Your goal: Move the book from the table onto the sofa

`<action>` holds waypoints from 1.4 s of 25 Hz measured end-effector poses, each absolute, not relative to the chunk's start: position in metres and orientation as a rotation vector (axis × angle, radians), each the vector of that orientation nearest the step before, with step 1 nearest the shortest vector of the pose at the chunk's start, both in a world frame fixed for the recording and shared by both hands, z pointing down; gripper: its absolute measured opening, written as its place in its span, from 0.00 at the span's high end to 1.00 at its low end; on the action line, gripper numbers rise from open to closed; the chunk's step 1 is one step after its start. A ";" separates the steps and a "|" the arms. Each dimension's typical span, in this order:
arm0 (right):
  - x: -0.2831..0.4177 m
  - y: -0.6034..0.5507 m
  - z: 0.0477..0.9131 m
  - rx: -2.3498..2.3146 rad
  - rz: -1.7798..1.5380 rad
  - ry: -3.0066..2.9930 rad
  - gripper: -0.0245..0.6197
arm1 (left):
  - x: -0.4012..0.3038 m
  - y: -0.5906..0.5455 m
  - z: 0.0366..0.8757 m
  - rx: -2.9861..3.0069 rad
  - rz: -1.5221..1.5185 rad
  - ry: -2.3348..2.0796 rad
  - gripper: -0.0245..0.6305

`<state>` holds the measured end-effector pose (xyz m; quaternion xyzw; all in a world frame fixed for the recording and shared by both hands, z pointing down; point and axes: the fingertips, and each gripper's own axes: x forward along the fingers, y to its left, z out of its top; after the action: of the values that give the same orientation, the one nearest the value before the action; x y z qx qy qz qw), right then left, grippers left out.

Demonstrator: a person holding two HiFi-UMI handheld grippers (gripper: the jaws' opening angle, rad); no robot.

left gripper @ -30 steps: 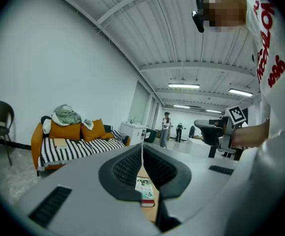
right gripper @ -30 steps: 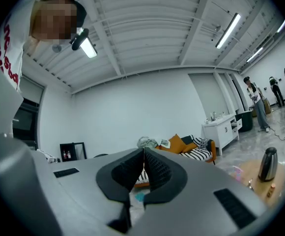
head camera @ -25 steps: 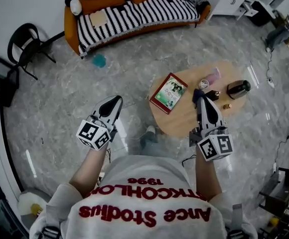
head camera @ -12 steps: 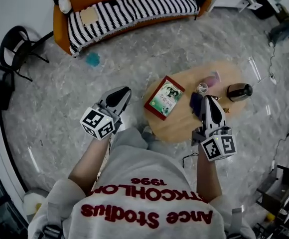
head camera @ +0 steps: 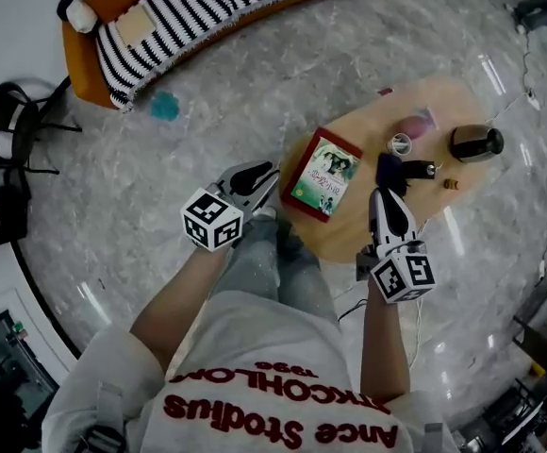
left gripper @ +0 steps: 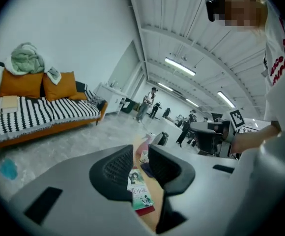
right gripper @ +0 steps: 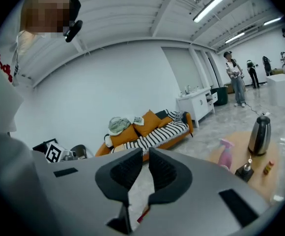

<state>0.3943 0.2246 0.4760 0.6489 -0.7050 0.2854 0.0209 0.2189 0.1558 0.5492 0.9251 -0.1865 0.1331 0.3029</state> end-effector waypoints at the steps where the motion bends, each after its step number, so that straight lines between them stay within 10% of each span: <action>1: 0.397 0.221 0.493 2.027 0.913 -2.158 0.91 | 0.225 0.153 0.564 2.440 0.374 -0.479 0.81; 15: 0.421 0.220 0.754 1.926 1.424 -1.808 0.54 | 0.288 0.153 0.772 2.187 0.597 -0.390 0.60; 35: 0.423 0.226 0.887 1.769 1.545 -1.607 0.51 | 0.311 0.156 0.902 1.961 0.656 -0.393 0.57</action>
<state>0.4231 0.2257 0.8867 0.6148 -0.5586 0.5369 0.1472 0.3114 0.1560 0.9017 0.8093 -0.1622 0.2706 0.4955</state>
